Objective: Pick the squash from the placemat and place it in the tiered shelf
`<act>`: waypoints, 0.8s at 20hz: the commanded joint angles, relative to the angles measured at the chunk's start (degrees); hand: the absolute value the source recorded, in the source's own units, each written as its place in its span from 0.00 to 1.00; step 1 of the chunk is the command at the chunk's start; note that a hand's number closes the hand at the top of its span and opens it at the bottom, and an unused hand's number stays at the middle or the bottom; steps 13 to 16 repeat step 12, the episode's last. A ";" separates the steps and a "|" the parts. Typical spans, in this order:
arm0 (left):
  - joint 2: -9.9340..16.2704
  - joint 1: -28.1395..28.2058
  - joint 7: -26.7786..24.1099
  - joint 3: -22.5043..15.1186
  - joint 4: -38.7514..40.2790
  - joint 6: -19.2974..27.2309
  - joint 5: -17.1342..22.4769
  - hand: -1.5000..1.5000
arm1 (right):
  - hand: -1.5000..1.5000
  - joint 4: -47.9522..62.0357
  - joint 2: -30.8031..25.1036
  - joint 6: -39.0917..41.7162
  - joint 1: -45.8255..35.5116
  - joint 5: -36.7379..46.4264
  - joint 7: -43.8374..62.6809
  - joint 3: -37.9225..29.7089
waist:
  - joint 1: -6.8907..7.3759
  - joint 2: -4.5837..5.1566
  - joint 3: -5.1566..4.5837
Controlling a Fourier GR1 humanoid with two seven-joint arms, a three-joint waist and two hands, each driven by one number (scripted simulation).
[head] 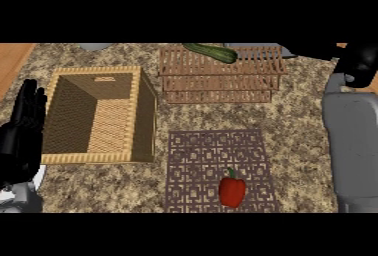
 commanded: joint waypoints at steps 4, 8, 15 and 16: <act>-2.07 2.22 2.34 -1.39 2.80 -1.22 1.16 0.50 | 0.00 -20.49 -5.25 10.89 14.82 -8.37 3.14 -2.70 | -0.53 0.57 -0.79; -1.53 1.42 0.10 -1.00 4.38 -2.37 0.99 0.50 | 0.00 -28.28 -9.13 16.52 19.87 -15.25 3.69 -6.80 | 0.12 0.90 -0.82; -2.30 -2.43 0.67 -1.09 7.82 -2.17 1.22 0.50 | 0.00 -35.08 -6.05 16.13 27.84 -16.85 1.89 -6.61 | 0.18 1.12 -0.81; -2.30 -2.43 0.67 -1.09 7.82 -2.17 1.22 0.50 | 0.00 -35.08 -6.05 16.13 27.84 -16.85 1.89 -6.61 | 0.18 1.12 -0.81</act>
